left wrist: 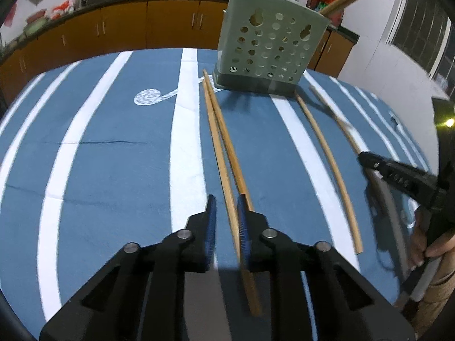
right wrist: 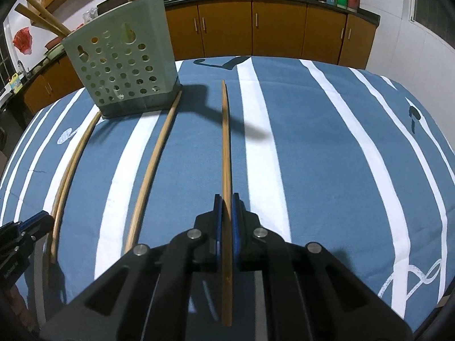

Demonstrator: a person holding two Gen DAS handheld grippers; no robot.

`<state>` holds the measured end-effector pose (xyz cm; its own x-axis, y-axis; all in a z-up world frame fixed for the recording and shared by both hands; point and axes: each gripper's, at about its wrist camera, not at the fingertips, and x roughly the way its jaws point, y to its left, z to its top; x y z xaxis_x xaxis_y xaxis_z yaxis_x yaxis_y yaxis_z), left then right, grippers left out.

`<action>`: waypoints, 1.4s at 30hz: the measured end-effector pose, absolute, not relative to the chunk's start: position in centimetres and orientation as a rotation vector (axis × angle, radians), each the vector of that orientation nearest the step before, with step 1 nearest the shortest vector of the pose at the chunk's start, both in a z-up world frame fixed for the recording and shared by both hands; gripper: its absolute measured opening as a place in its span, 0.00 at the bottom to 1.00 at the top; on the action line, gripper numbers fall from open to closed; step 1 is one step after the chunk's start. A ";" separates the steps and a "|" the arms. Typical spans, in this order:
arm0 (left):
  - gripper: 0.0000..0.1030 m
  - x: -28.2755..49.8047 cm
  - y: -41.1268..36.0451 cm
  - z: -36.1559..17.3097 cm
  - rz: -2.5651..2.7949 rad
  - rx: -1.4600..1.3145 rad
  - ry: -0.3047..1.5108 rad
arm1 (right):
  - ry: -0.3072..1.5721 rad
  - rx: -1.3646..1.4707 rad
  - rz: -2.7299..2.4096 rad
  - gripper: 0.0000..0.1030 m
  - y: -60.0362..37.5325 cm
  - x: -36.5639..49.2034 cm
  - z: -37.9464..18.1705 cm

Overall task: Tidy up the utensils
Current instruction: 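Grasp a chopstick with the left gripper while the right gripper grasps another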

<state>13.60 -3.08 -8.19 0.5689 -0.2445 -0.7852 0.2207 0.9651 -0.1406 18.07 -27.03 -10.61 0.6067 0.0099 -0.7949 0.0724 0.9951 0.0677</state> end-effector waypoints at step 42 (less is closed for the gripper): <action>0.08 17.4 2.1 -8.3 -0.148 -0.130 0.886 | 0.855 0.062 -0.078 0.09 -27.1 18.2 -10.9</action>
